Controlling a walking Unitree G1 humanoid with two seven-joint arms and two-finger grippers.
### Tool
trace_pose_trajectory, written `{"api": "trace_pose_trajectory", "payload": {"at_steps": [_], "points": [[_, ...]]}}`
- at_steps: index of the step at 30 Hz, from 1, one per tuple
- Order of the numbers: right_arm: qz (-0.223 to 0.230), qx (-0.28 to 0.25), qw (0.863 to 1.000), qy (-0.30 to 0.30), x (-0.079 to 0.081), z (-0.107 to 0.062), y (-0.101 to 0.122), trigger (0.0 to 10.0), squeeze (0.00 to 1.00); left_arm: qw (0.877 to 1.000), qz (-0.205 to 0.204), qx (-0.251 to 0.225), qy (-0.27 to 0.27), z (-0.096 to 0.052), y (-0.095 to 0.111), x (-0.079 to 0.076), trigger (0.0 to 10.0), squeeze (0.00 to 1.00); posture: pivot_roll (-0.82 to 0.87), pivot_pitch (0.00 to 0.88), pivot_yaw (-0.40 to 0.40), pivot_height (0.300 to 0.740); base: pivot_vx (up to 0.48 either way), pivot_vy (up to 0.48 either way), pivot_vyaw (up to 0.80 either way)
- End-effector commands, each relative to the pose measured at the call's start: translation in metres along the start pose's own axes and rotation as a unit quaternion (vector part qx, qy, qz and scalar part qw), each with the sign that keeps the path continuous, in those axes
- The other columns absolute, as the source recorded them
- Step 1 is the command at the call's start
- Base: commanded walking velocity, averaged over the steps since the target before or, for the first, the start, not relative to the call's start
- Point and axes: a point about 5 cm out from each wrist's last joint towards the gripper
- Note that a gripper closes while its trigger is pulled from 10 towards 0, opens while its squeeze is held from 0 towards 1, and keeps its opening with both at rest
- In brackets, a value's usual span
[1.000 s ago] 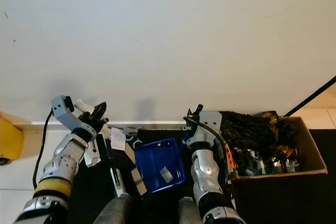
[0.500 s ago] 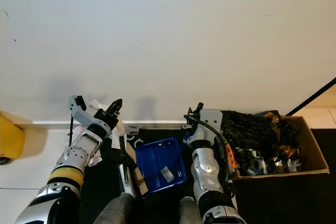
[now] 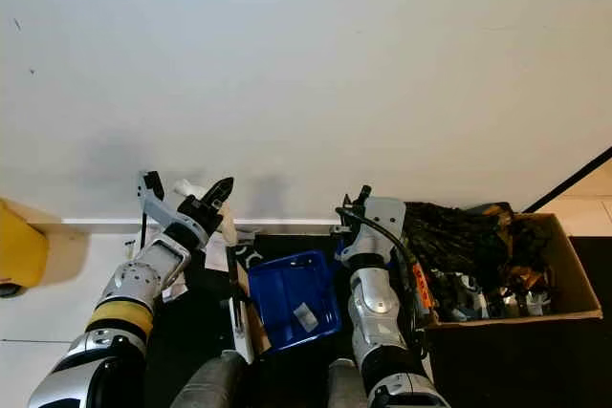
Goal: Sweep floor
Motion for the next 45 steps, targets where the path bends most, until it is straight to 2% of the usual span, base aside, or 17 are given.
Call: {"api": "trace_pose_trajectory", "payload": {"at_steps": [1,7,13,19,21,22,23,25,26,29,32,35,37,38,40,42,45], "points": [[0.027,0.041,0.999,-0.010,0.005,-0.010,-0.017,10.0,0.00,0.992,-0.098,-0.013,-0.075,0.008,-0.016,-0.018,10.0,0.00,0.10,0.233,0.063,0.740,0.000,0.000,0.00],[0.027,0.041,0.999,-0.010,0.005,-0.010,-0.017,10.0,0.00,0.989,-0.102,-0.011,-0.105,0.014,-0.015,-0.029,10.0,0.00,0.10,0.236,0.061,0.740,0.000,0.000,0.00],[0.028,0.041,0.999,-0.011,0.006,-0.009,-0.017,10.0,0.00,0.992,-0.078,-0.019,-0.093,0.012,-0.006,-0.025,10.0,0.00,0.11,0.236,0.064,0.740,0.000,0.000,0.00],[0.028,0.043,0.999,-0.014,0.004,-0.011,-0.018,10.0,0.00,0.994,-0.007,-0.018,-0.110,0.007,0.011,-0.035,10.0,0.00,0.12,0.237,0.067,0.740,0.000,0.000,0.00],[0.028,0.044,0.999,-0.015,0.004,-0.012,-0.019,10.0,0.00,0.992,0.065,-0.009,-0.103,0.004,0.021,-0.039,10.0,0.00,0.12,0.236,0.068,0.740,0.000,0.000,0.00],[0.028,0.044,0.999,-0.015,0.004,-0.012,-0.019,10.0,0.00,0.992,0.065,-0.009,-0.103,0.004,0.021,-0.039,10.0,0.00,0.12,0.236,0.068,0.740,0.000,0.000,0.00],[0.027,0.043,0.999,-0.016,0.003,-0.012,-0.018,10.0,0.00,0.988,0.129,0.001,-0.082,0.001,0.028,-0.039,10.0,0.00,0.13,0.232,0.071,0.740,0.000,0.000,0.00],[0.028,0.040,0.999,-0.017,0.003,-0.012,-0.017,10.0,0.00,0.972,0.231,0.031,-0.022,-0.005,0.038,-0.037,10.0,0.00,0.13,0.228,0.075,0.740,0.000,0.000,0.00],[0.028,0.040,0.999,-0.017,0.003,-0.012,-0.017,10.0,0.00,0.972,0.231,0.031,-0.022,-0.005,0.038,-0.037,10.0,0.00,0.13,0.228,0.075,0.740,0.000,0.000,0.00],[0.032,0.023,0.999,-0.019,0.001,-0.009,-0.011,10.0,0.00,0.942,0.329,0.052,0.037,-0.018,0.057,-0.045,10.0,0.00,0.14,0.216,0.074,0.740,0.000,0.000,0.00],[0.032,0.010,0.999,-0.019,-0.001,-0.007,-0.005,10.0,0.00,0.935,0.349,0.039,0.041,-0.024,0.068,-0.064,10.0,0.00,0.15,0.205,0.070,0.740,0.000,0.000,0.00],[0.032,0.007,0.999,-0.019,-0.001,-0.007,-0.004,10.0,0.00,0.934,0.352,0.039,0.041,-0.026,0.068,-0.067,10.0,0.00,0.15,0.203,0.070,0.740,0.000,0.000,0.00],[0.032,-0.004,0.999,-0.018,-0.002,-0.006,0.000,10.0,0.00,0.925,0.376,0.020,0.048,-0.026,0.073,-0.076,10.0,0.00,0.15,0.188,0.066,0.740,0.000,0.000,0.00],[0.032,-0.011,0.999,-0.024,-0.004,-0.005,0.004,10.0,0.00,0.912,0.405,-0.002,0.069,-0.026,0.079,-0.080,10.0,0.00,0.15,0.177,0.064,0.740,0.000,0.000,0.00],[0.030,-0.016,0.999,-0.027,-0.004,-0.004,0.007,10.0,0.00,0.910,0.407,-0.002,0.076,-0.027,0.079,-0.081,10.0,0.00,0.15,0.172,0.064,0.740,0.000,0.000,0.00],[0.021,-0.036,0.999,-0.018,-0.002,-0.002,0.017,10.0,0.00,0.930,0.359,-0.021,0.082,-0.031,0.080,-0.075,10.0,0.00,0.15,0.156,0.064,0.740,0.000,0.000,0.00],[0.011,-0.063,0.998,-0.006,0.002,0.001,0.033,10.0,0.00,0.932,0.338,-0.039,0.124,-0.039,0.079,-0.063,10.0,0.00,0.13,0.138,0.063,0.740,0.000,0.000,0.00]]}}
Point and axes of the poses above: a point about 5 cm out from each wrist's last joint towards the gripper, its own z axis pointing out of the wrist towards the gripper, its own y axis along the axis of the wrist's last joint, x = y × z, and after that the axes turned 7 degrees about z, right-handed
